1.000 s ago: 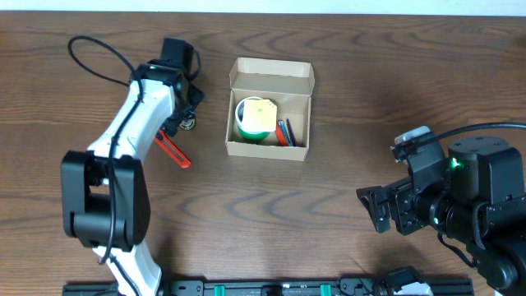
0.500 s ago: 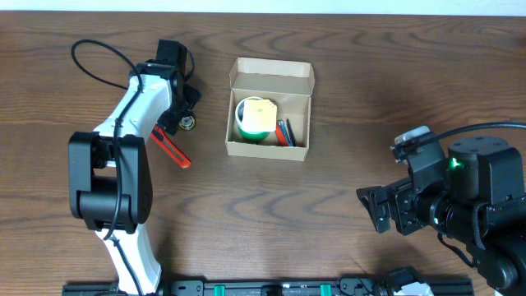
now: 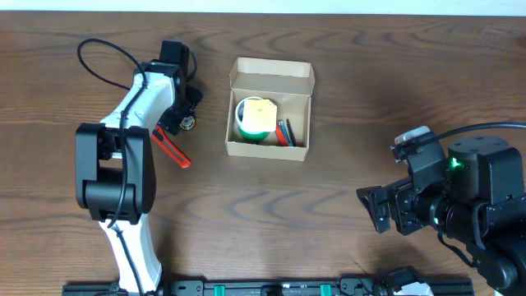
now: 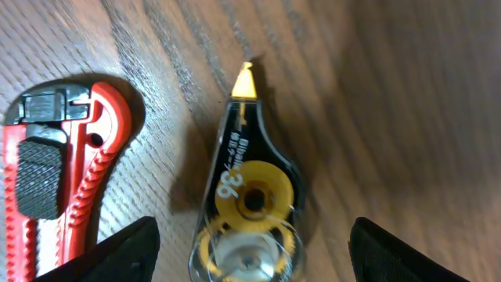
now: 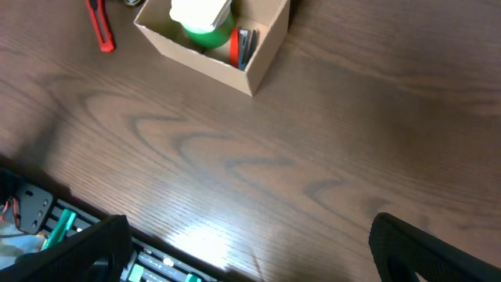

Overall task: Pack container
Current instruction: 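Move the left gripper to the correction tape and grasp it, then carry the correction tape into the box and release it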

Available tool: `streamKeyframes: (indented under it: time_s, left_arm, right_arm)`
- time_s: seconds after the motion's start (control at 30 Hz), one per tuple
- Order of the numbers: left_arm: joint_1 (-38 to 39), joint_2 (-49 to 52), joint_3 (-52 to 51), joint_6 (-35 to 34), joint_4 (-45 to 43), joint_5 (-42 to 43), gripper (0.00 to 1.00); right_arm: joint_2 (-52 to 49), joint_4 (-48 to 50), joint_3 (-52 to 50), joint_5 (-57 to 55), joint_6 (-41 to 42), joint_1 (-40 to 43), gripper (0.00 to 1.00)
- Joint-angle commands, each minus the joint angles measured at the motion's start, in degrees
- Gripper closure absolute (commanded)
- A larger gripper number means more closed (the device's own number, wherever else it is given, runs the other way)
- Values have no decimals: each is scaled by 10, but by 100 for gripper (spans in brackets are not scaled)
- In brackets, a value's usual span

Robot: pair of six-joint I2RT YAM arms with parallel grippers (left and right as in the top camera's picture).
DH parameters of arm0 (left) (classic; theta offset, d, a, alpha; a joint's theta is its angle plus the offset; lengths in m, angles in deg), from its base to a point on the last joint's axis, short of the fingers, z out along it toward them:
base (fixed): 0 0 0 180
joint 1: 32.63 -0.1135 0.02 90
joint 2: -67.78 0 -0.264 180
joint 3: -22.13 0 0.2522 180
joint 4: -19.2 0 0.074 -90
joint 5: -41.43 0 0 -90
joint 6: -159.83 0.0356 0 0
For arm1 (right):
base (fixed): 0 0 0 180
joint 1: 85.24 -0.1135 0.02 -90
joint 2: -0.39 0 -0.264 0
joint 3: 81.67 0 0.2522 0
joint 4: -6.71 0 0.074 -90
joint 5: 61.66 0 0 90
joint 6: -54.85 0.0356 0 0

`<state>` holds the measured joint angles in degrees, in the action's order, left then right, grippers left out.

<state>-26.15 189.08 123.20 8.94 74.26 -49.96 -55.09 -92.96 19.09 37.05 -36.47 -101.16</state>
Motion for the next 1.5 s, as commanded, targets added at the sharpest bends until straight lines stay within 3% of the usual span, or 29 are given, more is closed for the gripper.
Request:
streamKeyframes:
  time_s: [0.0, 0.3, 0.8, 0.97, 1.37, 1.47]
  left_arm:
    - [-1, 14, 10, -7, -1, 5, 22]
    - [-1, 35, 10, -7, -11, 30, 28]
    - [-1, 37, 10, 14, -3, 29, 63]
    - [-1, 33, 18, 21, 11, 34, 67]
    - [7, -34, 113, 132, 113, 24, 94]
    - [31, -80, 115, 163, 116, -17, 94]
  right_arm:
    - [0, 0, 0, -3, -9, 2, 1]
    - [0, -1, 0, -3, -9, 2, 1]
    - [0, 0, 0, -3, -9, 2, 1]
    - [0, 0, 0, -3, -9, 2, 1]
    - [0, -1, 0, -3, -9, 2, 1]
    - [0, -1, 0, -3, -9, 2, 1]
